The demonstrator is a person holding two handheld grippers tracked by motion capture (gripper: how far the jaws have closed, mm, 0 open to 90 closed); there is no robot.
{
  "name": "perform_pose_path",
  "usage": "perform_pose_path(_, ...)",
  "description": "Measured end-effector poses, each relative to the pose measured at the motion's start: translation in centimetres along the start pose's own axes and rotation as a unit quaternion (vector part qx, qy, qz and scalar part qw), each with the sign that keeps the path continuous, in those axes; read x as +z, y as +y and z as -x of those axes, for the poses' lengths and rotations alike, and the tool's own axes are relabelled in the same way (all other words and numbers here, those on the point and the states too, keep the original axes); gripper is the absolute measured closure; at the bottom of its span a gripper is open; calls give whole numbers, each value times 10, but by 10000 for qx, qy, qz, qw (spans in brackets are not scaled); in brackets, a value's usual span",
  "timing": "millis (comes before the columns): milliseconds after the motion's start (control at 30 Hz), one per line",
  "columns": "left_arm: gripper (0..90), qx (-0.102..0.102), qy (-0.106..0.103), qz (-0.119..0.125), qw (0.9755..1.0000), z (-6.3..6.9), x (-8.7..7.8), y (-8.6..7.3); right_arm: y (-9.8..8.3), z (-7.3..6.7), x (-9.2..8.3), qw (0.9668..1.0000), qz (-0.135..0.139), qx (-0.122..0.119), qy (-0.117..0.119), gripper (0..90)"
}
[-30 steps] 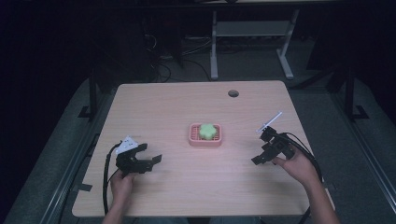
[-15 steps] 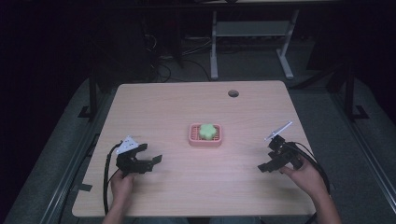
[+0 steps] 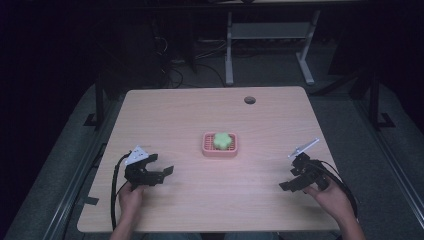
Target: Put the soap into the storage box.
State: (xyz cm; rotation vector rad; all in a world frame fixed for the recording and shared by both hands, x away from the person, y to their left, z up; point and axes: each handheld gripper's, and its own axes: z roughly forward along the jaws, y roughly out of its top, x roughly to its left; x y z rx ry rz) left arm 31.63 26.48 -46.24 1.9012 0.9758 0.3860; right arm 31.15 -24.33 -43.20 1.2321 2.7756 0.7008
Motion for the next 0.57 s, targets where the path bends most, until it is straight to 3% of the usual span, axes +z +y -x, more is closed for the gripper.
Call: perform_pose_path(567,143,105,34,-49,9999,1,1,0,-33,-16,6,9993,331,70,-144,242)
